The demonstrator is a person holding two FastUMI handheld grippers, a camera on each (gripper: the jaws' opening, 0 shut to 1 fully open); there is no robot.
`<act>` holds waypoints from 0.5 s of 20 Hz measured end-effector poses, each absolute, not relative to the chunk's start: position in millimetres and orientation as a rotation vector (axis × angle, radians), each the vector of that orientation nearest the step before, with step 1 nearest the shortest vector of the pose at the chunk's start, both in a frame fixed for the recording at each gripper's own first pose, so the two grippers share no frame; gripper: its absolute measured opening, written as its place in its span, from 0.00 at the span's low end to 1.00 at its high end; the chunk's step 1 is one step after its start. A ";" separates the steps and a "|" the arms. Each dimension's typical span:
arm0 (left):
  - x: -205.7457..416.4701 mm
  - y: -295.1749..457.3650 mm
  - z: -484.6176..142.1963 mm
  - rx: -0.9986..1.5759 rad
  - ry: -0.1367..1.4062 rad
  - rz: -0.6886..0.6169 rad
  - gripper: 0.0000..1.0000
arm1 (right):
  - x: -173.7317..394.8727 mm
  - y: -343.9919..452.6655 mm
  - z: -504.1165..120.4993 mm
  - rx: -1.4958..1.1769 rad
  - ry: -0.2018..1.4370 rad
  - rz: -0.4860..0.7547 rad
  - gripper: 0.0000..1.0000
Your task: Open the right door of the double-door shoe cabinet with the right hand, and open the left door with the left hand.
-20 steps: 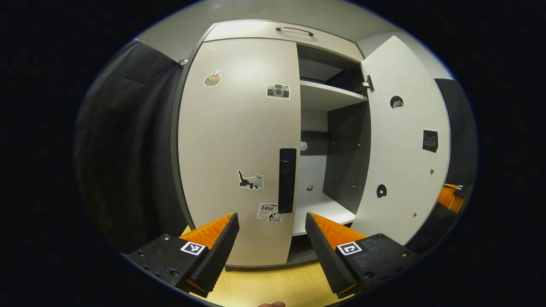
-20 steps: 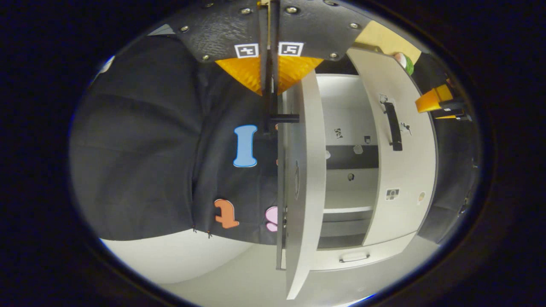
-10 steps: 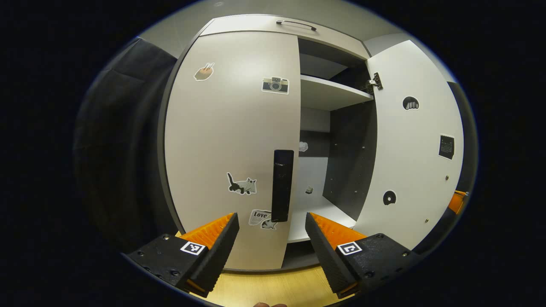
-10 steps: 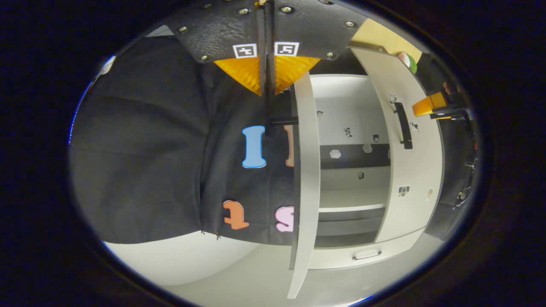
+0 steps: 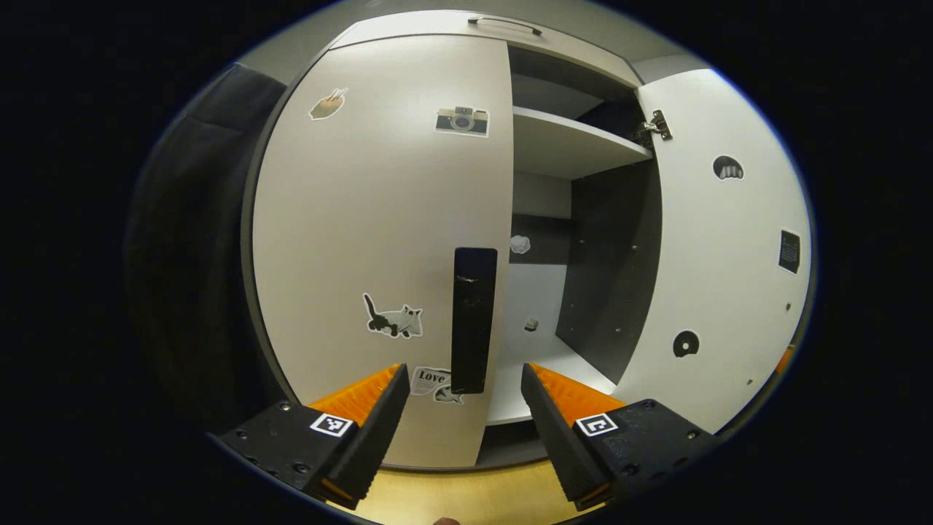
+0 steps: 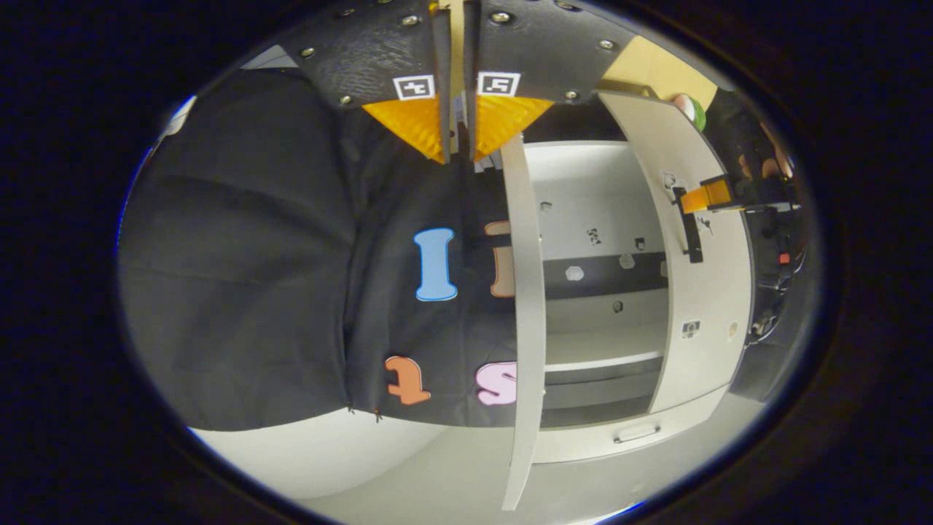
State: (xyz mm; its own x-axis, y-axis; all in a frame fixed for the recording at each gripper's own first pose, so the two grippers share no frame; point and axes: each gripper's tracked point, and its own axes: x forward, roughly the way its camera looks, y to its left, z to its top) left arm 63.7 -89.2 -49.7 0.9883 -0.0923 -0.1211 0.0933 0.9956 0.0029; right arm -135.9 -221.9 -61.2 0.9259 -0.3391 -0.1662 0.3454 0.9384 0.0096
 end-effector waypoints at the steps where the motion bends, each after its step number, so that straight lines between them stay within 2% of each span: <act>1: 68.3 -89.2 -50.3 0.014 0.122 -0.090 0.89 | -143.1 -225.3 -64.8 0.037 0.172 -0.355 0.07; 2: 73.2 -88.0 -49.8 0.020 0.119 -0.083 0.87 | -147.8 -228.5 -69.0 0.040 0.182 -0.363 0.17; 3: 79.0 -86.9 -49.3 0.024 0.116 -0.073 0.82 | -151.2 -233.5 -72.1 0.045 0.186 -0.381 0.07; 5: 86.5 -85.9 -47.5 0.031 0.107 -0.058 0.81 | -157.8 -243.9 -75.1 0.056 0.180 -0.407 0.07; 7: 92.6 -85.8 -44.4 0.036 0.096 -0.051 0.81 | -162.8 -249.3 -82.9 0.071 0.195 -0.420 0.12; 8: 95.7 -87.7 -43.1 0.038 0.090 -0.051 0.81 | -163.1 -252.3 -87.4 0.075 0.208 -0.425 0.06; 9: 97.1 -89.9 -42.5 0.039 0.087 -0.052 0.81 | -164.0 -255.5 -91.4 0.077 0.217 -0.431 0.06; 10: 98.8 -91.7 -41.8 0.039 0.083 -0.054 0.81 | -165.8 -257.3 -94.5 0.080 0.223 -0.434 0.18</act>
